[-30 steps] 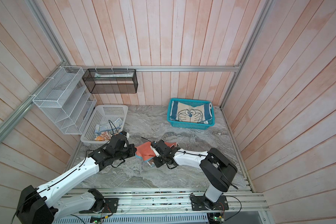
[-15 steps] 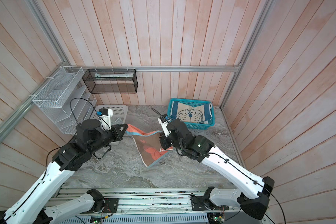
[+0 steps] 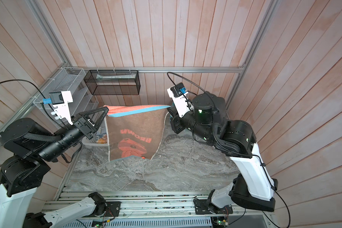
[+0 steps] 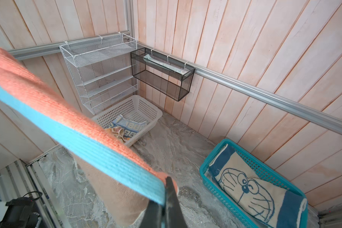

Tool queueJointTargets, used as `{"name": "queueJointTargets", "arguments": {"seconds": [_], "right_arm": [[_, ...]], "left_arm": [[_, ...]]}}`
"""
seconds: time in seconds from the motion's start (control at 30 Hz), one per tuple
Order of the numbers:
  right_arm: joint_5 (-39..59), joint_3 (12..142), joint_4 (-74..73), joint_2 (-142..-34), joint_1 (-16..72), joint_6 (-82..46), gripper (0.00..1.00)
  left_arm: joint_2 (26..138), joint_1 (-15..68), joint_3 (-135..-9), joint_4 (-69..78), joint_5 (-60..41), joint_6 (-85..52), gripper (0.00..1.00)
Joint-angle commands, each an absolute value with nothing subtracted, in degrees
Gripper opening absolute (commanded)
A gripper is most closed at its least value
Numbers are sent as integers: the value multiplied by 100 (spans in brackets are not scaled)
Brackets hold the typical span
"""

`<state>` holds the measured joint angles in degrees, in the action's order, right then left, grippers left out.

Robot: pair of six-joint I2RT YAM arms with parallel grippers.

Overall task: Fold and stack the towels
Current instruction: 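Raise the coral towel high with both grippers to let it hang open, then lay the coral towel flat on the table, drawing it toward the robot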

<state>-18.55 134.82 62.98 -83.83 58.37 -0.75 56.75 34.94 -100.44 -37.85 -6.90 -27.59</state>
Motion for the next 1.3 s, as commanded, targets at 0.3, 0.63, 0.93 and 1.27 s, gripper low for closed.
{"name": "queueJointTargets", "arguments": {"seconds": [0.3,0.63,0.93,1.27], "right_arm": [[-1420,13324,6296,-9397,4094,481,0],[-368,14263,5996,-12257,2899,858,0],[156,13623,6203,-12944,2892,139,0],[813,8890,3911,-10962,3438,-882,0]], "left_arm": [[6969,2198,-10196,-4800,-602,-2812,0],[8942,842,-8143,-1994,-2738,-3321,0],[10100,841,-7705,-1526,-2742,-3207,0],[9470,1403,-5750,-1473,-2135,-2988,0]]}}
